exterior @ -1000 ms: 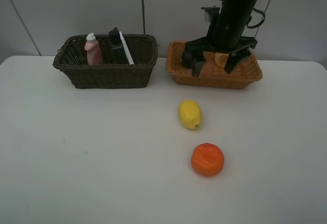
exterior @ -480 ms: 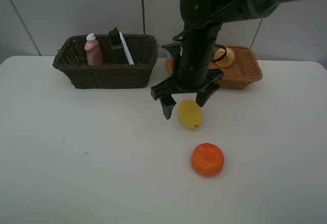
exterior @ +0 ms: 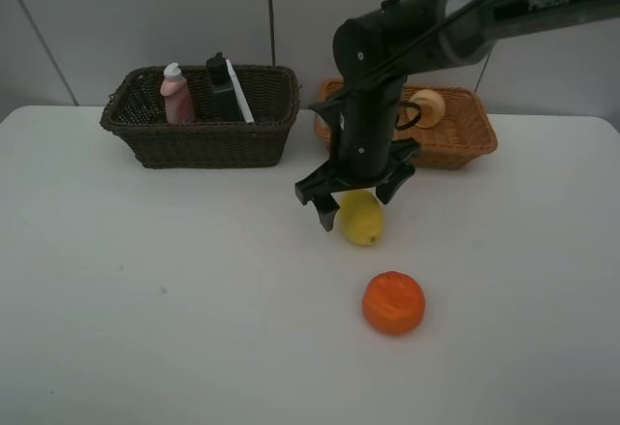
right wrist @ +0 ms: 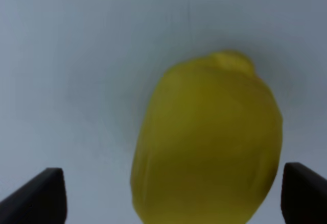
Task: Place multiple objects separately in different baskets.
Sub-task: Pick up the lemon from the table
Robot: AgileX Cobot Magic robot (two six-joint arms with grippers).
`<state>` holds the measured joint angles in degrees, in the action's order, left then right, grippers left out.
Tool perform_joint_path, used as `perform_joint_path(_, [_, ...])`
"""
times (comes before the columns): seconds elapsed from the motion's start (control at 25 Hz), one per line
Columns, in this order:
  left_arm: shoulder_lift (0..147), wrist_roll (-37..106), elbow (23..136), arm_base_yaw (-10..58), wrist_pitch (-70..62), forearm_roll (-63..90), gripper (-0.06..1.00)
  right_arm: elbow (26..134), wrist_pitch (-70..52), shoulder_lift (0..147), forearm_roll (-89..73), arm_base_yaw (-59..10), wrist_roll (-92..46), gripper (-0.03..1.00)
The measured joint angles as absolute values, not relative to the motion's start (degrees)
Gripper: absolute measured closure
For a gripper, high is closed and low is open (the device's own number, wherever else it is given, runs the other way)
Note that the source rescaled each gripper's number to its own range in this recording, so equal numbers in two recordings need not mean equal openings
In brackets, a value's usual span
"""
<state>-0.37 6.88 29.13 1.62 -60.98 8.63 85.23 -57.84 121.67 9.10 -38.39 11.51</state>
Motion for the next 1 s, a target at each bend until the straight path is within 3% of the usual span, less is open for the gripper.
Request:
perform_joint_path(0.48, [-0.37, 6.88, 29.13, 1.62, -60.98, 8.63, -0.05, 85.37, -54.63, 128.22, 12.81, -38.39, 11.46, -0.03])
perform_joint_path(0.56, [-0.37, 6.88, 29.13, 1.62, -60.98, 8.63, -0.05, 85.58, -54.78, 128.45, 12.81, -38.39, 11.28, 0.00])
perform_joint_path(0.64, [-0.37, 6.88, 29.13, 1.62, -60.98, 8.63, -0.05, 85.64, -54.83, 128.49, 12.39, -38.39, 11.04, 0.22])
perform_joint_path(0.68, [-0.37, 6.88, 29.13, 1.62, -60.98, 8.63, -0.05, 85.64, -54.63, 128.49, 12.03, -38.39, 10.98, 0.47])
perform_joint_path(0.72, [-0.37, 6.88, 29.13, 1.62, -60.98, 8.63, -0.05, 85.64, -54.54, 128.56, 11.83, -38.39, 10.83, 0.81])
perform_joint_path(0.76, [-0.37, 6.88, 29.13, 1.62, -60.98, 8.63, -0.05, 85.64, -54.43, 128.63, 11.74, -38.39, 10.68, 0.97])
perform_joint_path(1.0, [-0.37, 6.88, 29.13, 1.62, -60.98, 8.63, -0.05, 85.70, -54.56, 128.37, 11.98, -38.39, 10.43, 0.95])
